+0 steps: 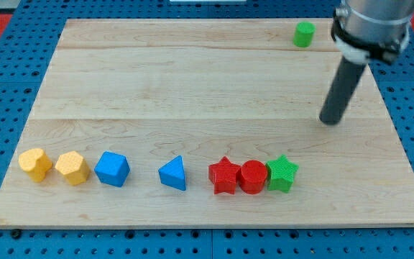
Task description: Push the green star to the top left
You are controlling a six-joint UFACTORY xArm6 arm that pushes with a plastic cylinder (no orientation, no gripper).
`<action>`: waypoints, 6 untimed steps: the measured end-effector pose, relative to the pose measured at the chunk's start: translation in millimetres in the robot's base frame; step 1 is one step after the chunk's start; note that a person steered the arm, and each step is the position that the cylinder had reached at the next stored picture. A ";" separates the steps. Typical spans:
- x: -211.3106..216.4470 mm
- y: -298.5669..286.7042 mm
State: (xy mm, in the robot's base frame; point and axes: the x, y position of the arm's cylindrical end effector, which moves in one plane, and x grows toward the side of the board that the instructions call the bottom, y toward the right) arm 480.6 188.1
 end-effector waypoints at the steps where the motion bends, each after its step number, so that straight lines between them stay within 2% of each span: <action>1: 60.2 0.0; 2: 112.3 -30.7; 3: 120.6 -81.9; 5: 20.0 -58.5; 6: 39.2 -49.8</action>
State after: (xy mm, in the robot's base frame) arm 519.7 138.3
